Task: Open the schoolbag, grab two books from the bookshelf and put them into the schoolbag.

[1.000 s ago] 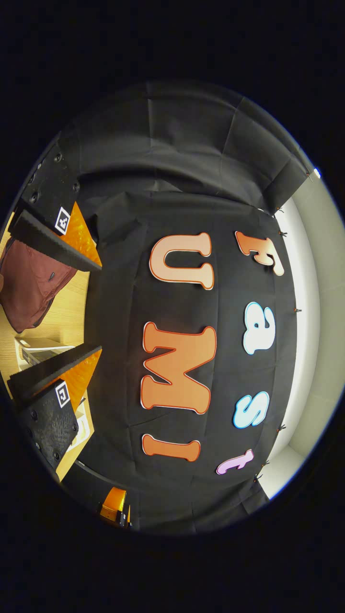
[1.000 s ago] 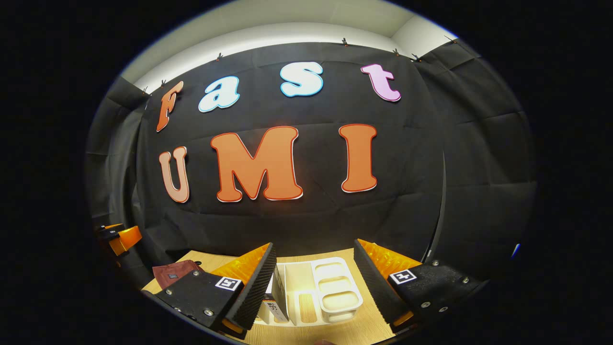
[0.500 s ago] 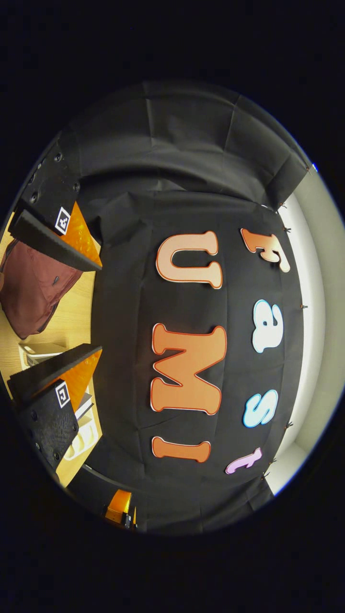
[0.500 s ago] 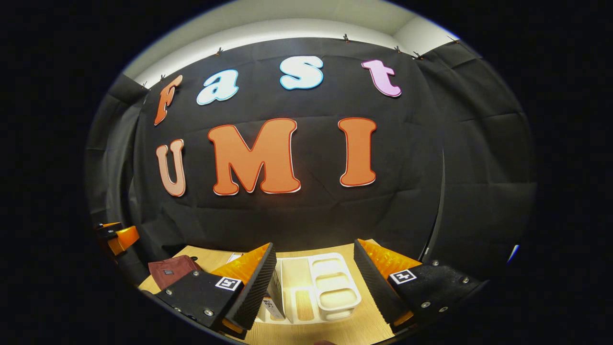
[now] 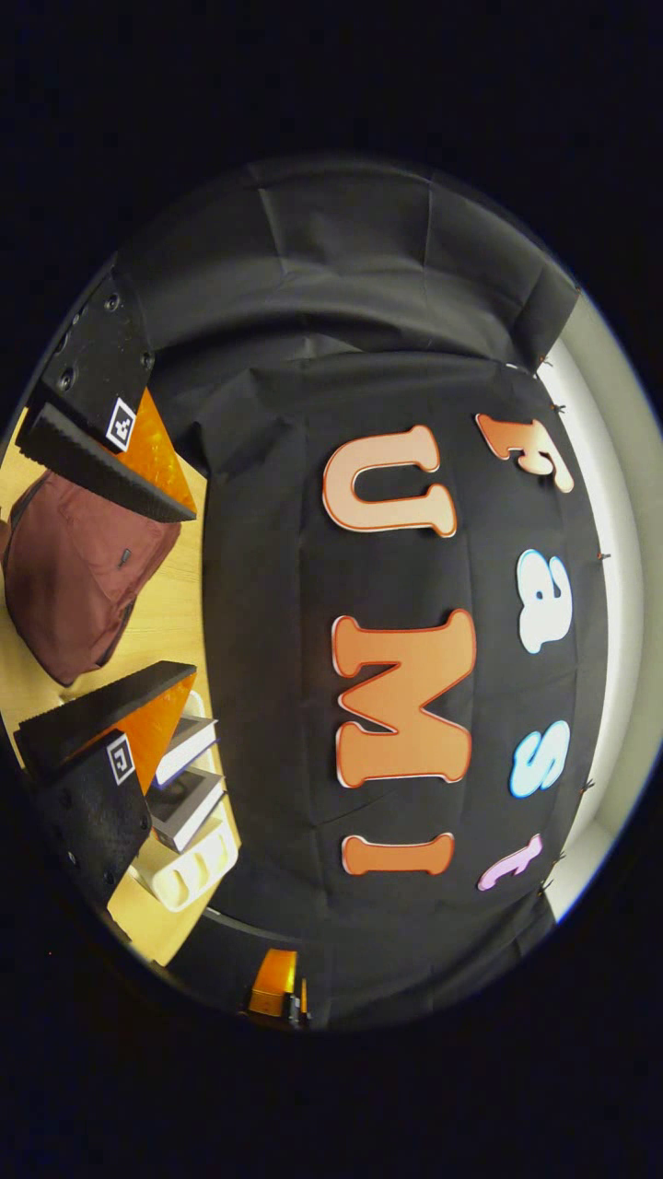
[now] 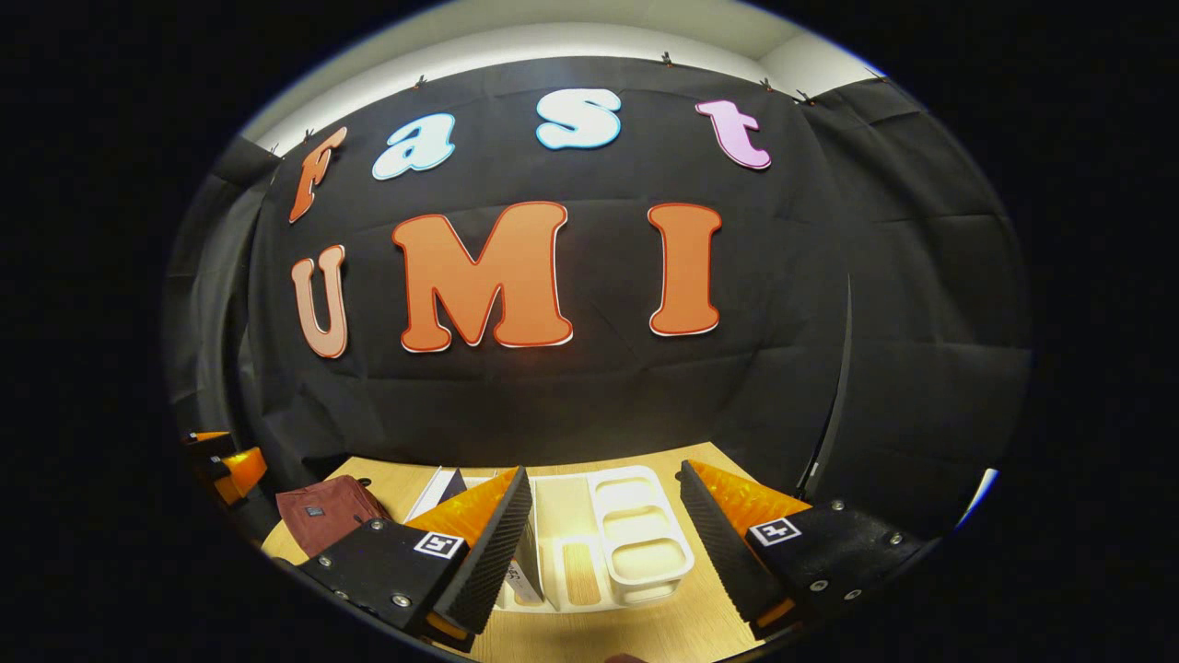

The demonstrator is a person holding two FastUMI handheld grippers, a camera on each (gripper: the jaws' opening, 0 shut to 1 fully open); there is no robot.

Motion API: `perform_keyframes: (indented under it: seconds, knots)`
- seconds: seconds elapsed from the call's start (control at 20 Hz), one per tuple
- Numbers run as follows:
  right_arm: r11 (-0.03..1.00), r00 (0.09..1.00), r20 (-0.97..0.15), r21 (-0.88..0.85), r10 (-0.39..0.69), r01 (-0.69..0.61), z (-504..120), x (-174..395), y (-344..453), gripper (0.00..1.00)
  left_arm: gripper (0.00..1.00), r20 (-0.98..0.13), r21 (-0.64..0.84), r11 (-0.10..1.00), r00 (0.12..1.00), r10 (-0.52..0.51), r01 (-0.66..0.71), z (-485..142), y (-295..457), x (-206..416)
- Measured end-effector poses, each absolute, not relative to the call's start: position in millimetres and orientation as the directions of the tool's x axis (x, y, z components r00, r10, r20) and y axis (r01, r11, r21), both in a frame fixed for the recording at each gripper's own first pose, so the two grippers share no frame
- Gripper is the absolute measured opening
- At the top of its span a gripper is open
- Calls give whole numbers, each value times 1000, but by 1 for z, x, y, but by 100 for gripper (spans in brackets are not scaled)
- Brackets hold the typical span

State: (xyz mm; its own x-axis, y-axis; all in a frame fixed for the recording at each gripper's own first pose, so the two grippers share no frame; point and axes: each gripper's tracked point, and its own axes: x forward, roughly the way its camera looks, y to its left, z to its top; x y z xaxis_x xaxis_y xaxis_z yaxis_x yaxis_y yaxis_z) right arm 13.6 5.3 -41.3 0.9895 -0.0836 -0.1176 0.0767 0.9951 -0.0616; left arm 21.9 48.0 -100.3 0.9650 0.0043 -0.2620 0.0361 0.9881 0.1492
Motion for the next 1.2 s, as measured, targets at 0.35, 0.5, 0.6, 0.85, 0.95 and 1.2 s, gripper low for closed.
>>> perform_keyframes:
  seconds: [0.35, 0.5, 0.6, 0.85, 0.95, 1.2]
  knots:
    - [990, 978, -167, -77, -129, 118, -62, 5, -6, 96, 96, -464, 282, 946, 886, -13, 162, -193, 59, -3]
    - [987, 970, -185, -73, -157, 145, -69, 0, -14, 97, 96, -564, 318, 919, 826, -13, 232, -233, 60, -22]
    - [985, 966, -199, -72, -166, 155, -73, -4, -18, 97, 97, -623, 283, 923, 782, -31, 262, -259, 59, -33]
    - [979, 951, -238, -88, -199, 183, -85, -13, -29, 97, 98, -720, 282, 890, 692, -50, 357, -318, 52, -57]
    - [977, 944, -254, -90, -212, 195, -90, -18, -34, 97, 98, -744, 294, 868, 666, -55, 400, -339, 45, -64]
    - [965, 928, -270, -130, -256, 228, -92, -25, -48, 97, 98, -795, 342, 793, 606, -42, 503, -389, 30, -76]
